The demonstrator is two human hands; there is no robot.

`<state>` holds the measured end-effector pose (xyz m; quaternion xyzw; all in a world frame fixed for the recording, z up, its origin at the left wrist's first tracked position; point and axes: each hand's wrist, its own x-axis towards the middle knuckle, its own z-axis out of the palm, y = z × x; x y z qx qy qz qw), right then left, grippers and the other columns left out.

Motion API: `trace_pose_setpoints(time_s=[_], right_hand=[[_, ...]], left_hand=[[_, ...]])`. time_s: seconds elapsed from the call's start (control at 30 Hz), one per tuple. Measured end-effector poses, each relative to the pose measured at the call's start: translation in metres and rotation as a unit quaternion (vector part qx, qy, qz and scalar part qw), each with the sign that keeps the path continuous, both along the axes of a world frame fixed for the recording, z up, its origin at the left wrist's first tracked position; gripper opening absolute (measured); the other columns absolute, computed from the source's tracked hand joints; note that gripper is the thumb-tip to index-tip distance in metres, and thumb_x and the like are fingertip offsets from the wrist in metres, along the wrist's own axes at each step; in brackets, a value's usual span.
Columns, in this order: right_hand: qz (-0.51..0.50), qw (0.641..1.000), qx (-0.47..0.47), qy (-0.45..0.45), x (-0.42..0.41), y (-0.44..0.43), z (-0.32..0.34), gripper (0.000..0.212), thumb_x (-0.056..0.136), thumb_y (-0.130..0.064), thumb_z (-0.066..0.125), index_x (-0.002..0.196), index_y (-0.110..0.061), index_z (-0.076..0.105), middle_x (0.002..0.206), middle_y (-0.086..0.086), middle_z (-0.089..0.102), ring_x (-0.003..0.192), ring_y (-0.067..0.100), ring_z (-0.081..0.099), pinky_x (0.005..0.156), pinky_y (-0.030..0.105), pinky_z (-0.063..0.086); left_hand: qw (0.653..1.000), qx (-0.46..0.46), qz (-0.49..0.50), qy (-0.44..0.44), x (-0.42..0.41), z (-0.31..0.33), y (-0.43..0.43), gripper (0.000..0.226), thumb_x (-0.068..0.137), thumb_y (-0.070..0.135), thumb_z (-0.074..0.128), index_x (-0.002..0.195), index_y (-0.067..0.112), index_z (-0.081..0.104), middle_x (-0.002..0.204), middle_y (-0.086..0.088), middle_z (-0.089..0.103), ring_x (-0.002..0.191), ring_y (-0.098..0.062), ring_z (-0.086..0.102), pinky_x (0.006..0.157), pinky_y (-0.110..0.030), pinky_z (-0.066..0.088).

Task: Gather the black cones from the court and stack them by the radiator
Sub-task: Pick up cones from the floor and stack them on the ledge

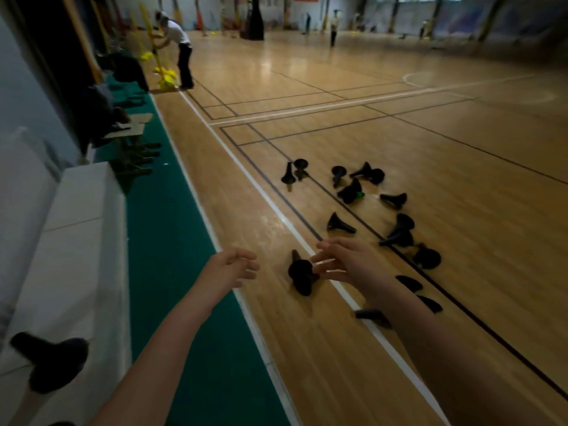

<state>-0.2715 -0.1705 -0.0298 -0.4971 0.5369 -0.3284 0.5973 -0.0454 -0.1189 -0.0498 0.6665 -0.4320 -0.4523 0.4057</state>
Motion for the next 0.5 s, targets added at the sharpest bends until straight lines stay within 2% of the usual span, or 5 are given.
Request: trace_pose_setpoints(time_s=[0.1,0.2,0.4,0.5], right_hand=[[-0.044,0.999,0.008,-0.004,-0.054,-0.013,-0.006,0.021,0.097,-0.017,0.053,0.111,-0.006,0.064,0.096,0.014,0.072,0.086,0.027,0.072,0.079,0.036,0.059],[-0.098,0.995,0.009,-0.01,-0.105,-0.023,-0.011,0.02,0.097,-0.017,0.054,0.109,-0.005,0.064,0.091,0.013,0.072,0.083,0.025,0.072,0.076,0.035,0.058],[-0.181,0.983,0.042,-0.011,-0.181,-0.032,-0.029,0.018,0.098,-0.013,0.051,0.108,-0.004,0.064,0.094,0.015,0.071,0.082,0.025,0.071,0.075,0.032,0.058],[-0.203,0.977,0.056,0.004,-0.199,-0.037,-0.036,0.019,0.098,-0.01,0.048,0.107,-0.003,0.063,0.096,0.017,0.071,0.086,0.026,0.07,0.08,0.035,0.057]], left_hand=[[0.999,0.013,-0.039,0.0,-0.05,-0.001,-0.028,0.02,0.096,0.012,0.046,0.101,0.014,0.065,0.095,-0.001,0.072,0.091,-0.018,0.068,0.083,-0.033,0.05],[0.997,0.024,-0.069,-0.003,-0.098,-0.002,-0.053,0.02,0.095,0.01,0.047,0.102,0.012,0.065,0.096,-0.003,0.072,0.093,-0.019,0.068,0.087,-0.036,0.049],[0.989,0.058,-0.135,-0.008,-0.179,-0.008,-0.092,0.02,0.096,0.009,0.046,0.103,0.011,0.065,0.097,-0.005,0.071,0.093,-0.019,0.068,0.079,-0.03,0.05],[0.981,0.078,-0.177,-0.017,-0.211,-0.017,-0.11,0.021,0.096,0.011,0.046,0.104,0.012,0.065,0.099,-0.004,0.072,0.093,-0.017,0.068,0.082,-0.03,0.051]])
